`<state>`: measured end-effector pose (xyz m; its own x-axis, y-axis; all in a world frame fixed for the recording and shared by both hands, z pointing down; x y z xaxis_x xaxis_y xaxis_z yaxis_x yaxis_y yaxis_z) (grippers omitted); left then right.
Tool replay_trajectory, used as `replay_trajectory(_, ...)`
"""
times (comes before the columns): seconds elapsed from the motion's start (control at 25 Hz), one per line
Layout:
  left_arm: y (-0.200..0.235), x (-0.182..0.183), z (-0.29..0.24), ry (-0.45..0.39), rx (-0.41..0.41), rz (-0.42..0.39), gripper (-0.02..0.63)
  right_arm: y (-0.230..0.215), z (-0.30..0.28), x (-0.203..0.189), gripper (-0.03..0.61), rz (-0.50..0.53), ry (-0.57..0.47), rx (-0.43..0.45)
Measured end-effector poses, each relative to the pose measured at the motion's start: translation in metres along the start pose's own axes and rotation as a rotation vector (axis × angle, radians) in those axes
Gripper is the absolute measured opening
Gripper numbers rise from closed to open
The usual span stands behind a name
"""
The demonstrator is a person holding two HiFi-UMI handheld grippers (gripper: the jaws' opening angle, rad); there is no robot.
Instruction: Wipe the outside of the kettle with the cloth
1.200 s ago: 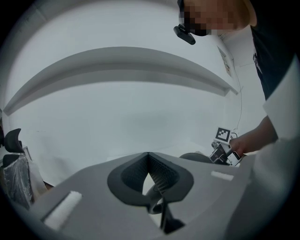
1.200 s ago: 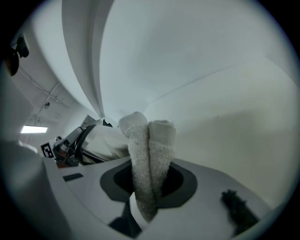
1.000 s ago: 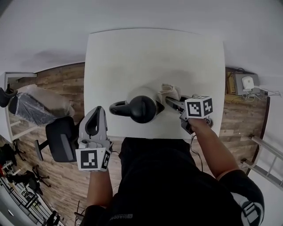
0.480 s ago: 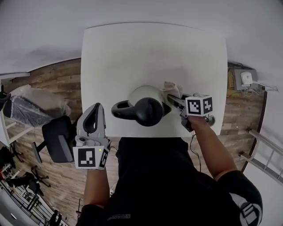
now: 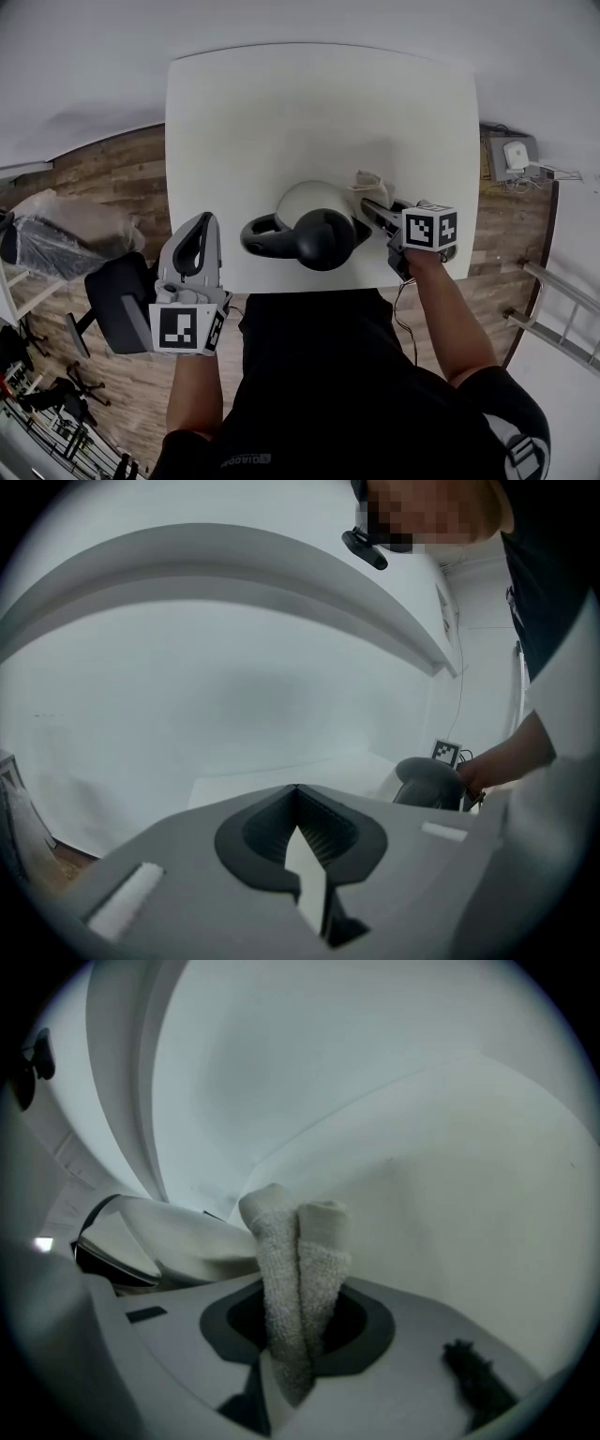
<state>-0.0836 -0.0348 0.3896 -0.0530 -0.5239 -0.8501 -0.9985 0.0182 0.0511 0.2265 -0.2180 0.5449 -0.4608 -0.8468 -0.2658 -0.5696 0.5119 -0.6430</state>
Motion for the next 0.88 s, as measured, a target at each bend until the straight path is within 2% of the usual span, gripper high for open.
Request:
replay_trajectory(0.28,0.008,0.005,-0.02,0.009,-0.097,-0.062,0.006,0.019,0.031,0.001,0.091,-0.03,-0.141,0.009)
replay_trajectory(0.48,0.011,0.011,-0.03,0.003,-0.16,-0.076,0.006,0.051,0.068,0.006,0.091,0.032,-0.244,0.017)
replay_trajectory(0.64,0.011,0.016,-0.032,-0.003,-0.216,-0.097,0.006,0.08,0.095,0.017,0.092,0.196,-0.252,-0.02)
replay_trajectory(0.88,0.01,0.018,-0.028,-0.031,-0.237,-0.106,0.006,0.124,0.108,0.047,0.091,0.529,-0.1,-0.078)
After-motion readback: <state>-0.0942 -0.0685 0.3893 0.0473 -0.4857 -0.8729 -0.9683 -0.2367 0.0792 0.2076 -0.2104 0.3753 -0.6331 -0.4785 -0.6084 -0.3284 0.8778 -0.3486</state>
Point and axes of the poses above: the fingertips, and each gripper's own axes: z backward along the fingers, y to its left, x out of its top, the point moved 8 cm from there along z, backward along the fingers, and after that the axes turned 6 degrees about y, right-handed, at the moved point
